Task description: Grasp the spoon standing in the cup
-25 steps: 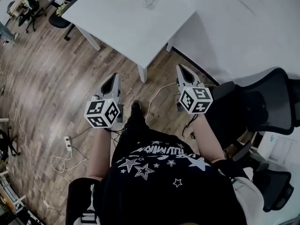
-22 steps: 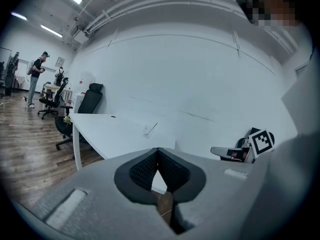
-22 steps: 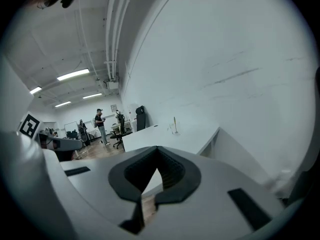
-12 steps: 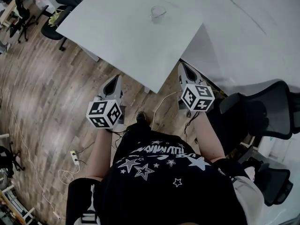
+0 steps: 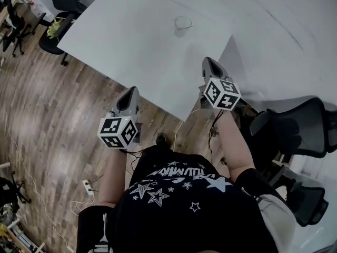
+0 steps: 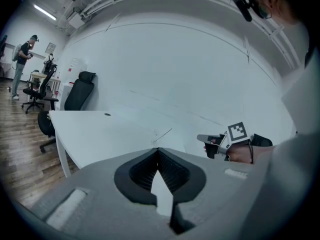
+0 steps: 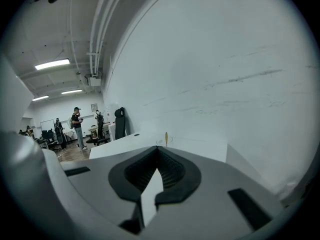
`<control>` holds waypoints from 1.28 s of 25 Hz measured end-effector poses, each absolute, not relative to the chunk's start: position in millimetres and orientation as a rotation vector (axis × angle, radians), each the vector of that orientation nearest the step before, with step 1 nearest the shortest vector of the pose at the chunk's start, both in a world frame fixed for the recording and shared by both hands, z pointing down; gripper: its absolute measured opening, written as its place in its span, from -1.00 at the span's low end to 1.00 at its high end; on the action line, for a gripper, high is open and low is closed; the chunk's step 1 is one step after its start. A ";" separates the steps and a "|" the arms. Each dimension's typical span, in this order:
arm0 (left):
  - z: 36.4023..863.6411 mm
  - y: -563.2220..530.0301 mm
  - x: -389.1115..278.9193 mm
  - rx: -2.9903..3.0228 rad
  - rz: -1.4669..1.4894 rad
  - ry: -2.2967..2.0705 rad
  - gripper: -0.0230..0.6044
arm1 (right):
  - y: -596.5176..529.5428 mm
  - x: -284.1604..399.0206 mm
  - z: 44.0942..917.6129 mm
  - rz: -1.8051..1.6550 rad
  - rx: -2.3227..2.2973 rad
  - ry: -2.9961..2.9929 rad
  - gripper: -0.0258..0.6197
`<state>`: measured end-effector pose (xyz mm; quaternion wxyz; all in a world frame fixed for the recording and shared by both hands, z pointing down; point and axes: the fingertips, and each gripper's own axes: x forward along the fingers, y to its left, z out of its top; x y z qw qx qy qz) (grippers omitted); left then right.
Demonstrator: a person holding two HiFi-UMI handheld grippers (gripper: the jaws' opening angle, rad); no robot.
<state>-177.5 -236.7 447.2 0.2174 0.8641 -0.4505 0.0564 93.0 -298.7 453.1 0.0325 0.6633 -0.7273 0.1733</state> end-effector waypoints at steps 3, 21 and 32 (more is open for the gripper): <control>450.1 -250.4 -181.2 2.387 0.158 -1.239 -0.90 | -328.1 94.7 452.8 0.515 2.064 -2.213 -0.89; 451.1 -287.0 -186.5 2.352 0.166 -1.236 -0.90 | -398.2 95.9 461.7 0.556 2.095 -2.153 -0.74; 460.2 -304.1 -157.8 2.255 0.183 -1.376 -0.90 | -451.4 108.2 484.7 0.598 1.953 -2.249 -0.47</control>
